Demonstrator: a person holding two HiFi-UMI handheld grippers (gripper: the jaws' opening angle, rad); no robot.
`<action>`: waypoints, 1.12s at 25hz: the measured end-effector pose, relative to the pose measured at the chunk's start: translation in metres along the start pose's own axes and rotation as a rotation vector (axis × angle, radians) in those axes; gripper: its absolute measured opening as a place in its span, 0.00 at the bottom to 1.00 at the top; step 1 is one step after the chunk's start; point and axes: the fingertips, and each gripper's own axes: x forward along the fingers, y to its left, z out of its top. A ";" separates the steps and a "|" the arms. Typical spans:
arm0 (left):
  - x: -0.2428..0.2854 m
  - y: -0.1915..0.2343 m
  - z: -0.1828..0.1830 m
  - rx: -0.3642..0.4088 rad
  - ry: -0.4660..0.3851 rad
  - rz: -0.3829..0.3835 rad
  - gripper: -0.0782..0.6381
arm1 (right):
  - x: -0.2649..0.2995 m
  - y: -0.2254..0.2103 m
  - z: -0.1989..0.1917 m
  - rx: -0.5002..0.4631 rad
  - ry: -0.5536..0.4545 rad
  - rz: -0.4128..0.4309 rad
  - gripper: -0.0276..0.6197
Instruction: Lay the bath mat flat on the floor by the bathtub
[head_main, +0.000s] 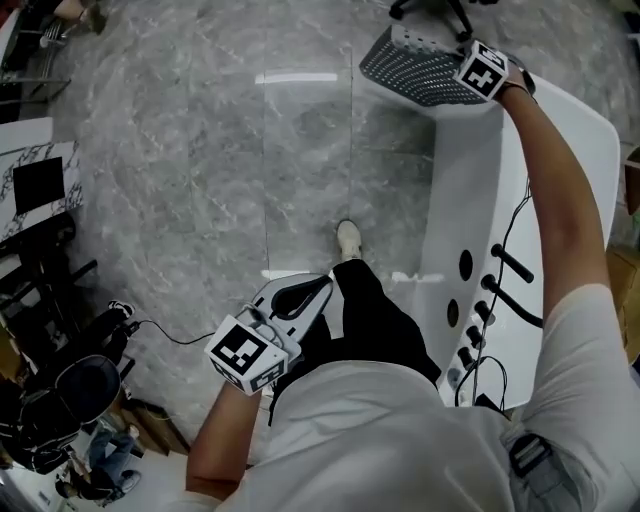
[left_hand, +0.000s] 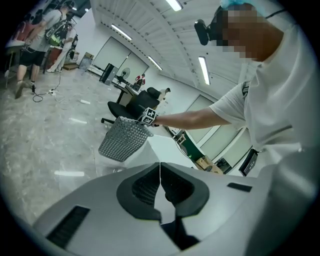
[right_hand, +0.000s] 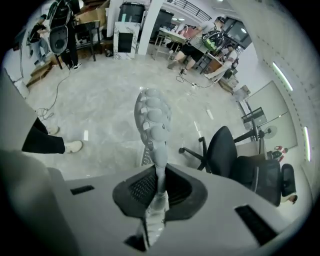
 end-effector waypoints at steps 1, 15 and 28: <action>0.005 0.005 -0.004 -0.011 0.007 0.000 0.13 | 0.012 0.001 0.000 -0.024 -0.004 -0.007 0.09; 0.059 0.037 -0.074 -0.103 0.111 -0.050 0.13 | 0.160 0.248 -0.038 -0.027 0.002 0.183 0.09; 0.078 0.051 -0.132 -0.088 0.193 -0.105 0.13 | 0.180 0.450 -0.078 0.035 0.040 0.425 0.10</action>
